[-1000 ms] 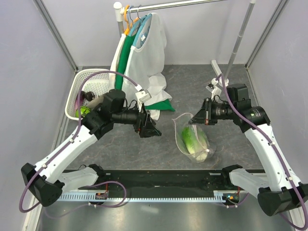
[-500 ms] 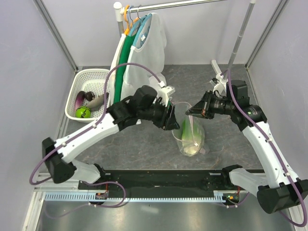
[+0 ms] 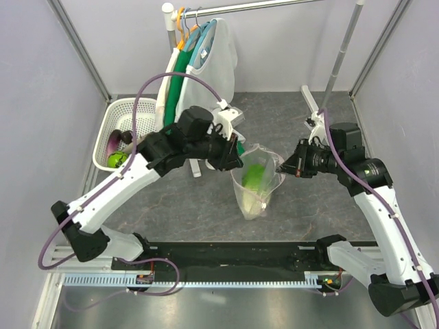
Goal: Place the food in the zip-top bag and seal the zipper
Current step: Adjust the zipper food storage bag at the center of the board, then pick up the fake fish from the bin.
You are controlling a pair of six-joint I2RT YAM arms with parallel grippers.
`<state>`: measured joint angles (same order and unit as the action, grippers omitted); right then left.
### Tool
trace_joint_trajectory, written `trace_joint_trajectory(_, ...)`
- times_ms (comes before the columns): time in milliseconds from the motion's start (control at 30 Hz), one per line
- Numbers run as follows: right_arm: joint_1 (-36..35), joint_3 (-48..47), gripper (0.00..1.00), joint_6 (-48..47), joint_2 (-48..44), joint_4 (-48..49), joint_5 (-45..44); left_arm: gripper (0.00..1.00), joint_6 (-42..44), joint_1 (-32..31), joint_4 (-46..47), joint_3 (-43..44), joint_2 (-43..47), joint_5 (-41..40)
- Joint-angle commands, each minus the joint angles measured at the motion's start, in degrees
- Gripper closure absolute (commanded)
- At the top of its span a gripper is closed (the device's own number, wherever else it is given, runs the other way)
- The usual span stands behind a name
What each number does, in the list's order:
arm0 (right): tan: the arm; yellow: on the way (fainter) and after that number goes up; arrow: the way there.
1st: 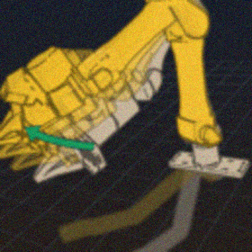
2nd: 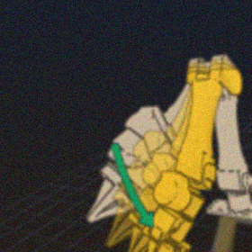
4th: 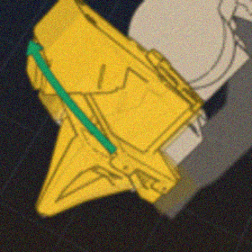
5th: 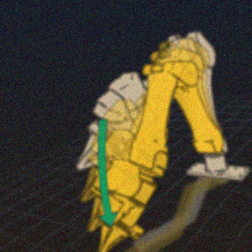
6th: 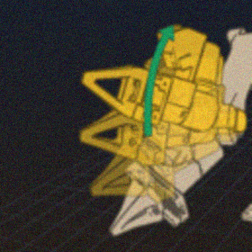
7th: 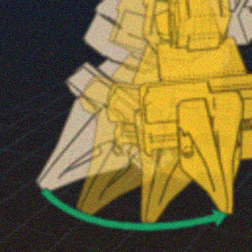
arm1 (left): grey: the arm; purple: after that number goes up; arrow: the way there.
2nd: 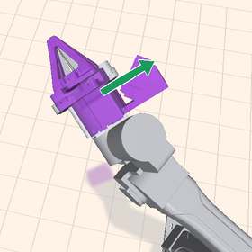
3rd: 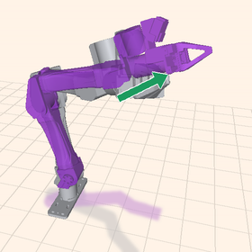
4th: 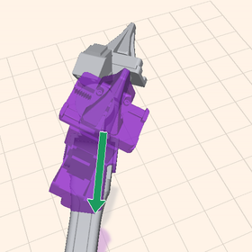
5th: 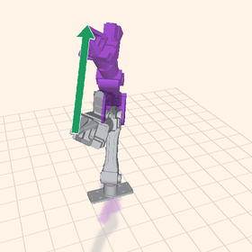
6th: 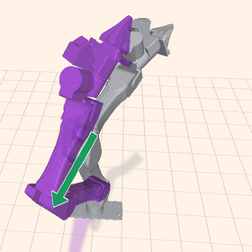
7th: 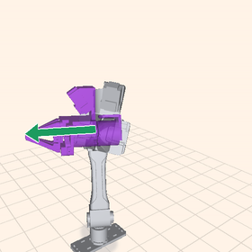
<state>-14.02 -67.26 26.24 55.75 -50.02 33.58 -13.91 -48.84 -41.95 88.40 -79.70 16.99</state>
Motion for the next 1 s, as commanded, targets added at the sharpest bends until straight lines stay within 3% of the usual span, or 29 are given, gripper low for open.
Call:
trace_joint_trajectory(0,0.1,-2.7,1.0,-7.3,-2.5,-5.8,-1.1,0.19,4.3,3.7,-1.1,1.9,5.7,6.7)
trace_joint_trajectory(33,0.1,-2.4,1.0,-7.0,-3.2,-5.4,-0.1,0.01,3.5,4.4,-0.4,1.8,7.9,7.1)
trace_joint_trajectory(67,0.1,-1.7,1.0,-5.9,-3.5,-5.0,-0.2,0.0,3.0,6.7,-0.1,2.0,8.8,10.8)
trace_joint_trajectory(200,0.1,0.0,1.0,-3.3,-3.7,-2.8,0.4,0.0,2.3,17.3,-2.2,8.2,11.6,15.3)
trace_joint_trajectory(267,0.1,0.6,1.0,-2.6,-2.8,-2.2,0.9,0.0,2.0,27.1,-4.7,9.6,13.7,16.0)
trace_joint_trajectory(333,0.1,0.6,1.0,-1.7,-1.8,-1.5,1.2,0.0,3.7,34.0,-6.5,10.0,15.4,12.9)
trace_joint_trajectory(467,0.0,0.9,1.0,-1.2,-0.8,-0.1,1.6,0.05,12.4,41.3,-14.5,10.3,16.1,0.5)
trace_joint_trajectory(500,0.0,0.9,1.0,-1.3,-0.6,0.0,1.5,0.06,16.1,44.3,-14.6,9.2,16.0,1.6)
trace_joint_trajectory(533,0.1,0.9,1.0,-1.4,-0.2,0.0,1.5,0.04,17.8,51.9,-14.6,8.4,15.5,4.4)
trace_joint_trajectory(633,0.0,1.0,1.0,-1.6,0.3,-0.3,1.5,0.02,25.1,61.8,-17.6,9.8,9.4,12.3)
trace_joint_trajectory(700,0.0,1.0,1.0,-1.8,0.3,-0.2,1.6,0.03,32.0,65.0,-21.1,12.7,4.8,19.2)
trace_joint_trajectory(933,0.1,2.0,1.0,-2.1,0.8,-0.3,2.0,0.07,52.1,66.4,-21.8,16.6,-13.8,15.2)
trace_joint_trajectory(967,0.0,2.1,1.0,-2.2,0.9,-0.4,2.0,0.09,55.0,66.2,-23.7,18.1,-19.8,14.1)
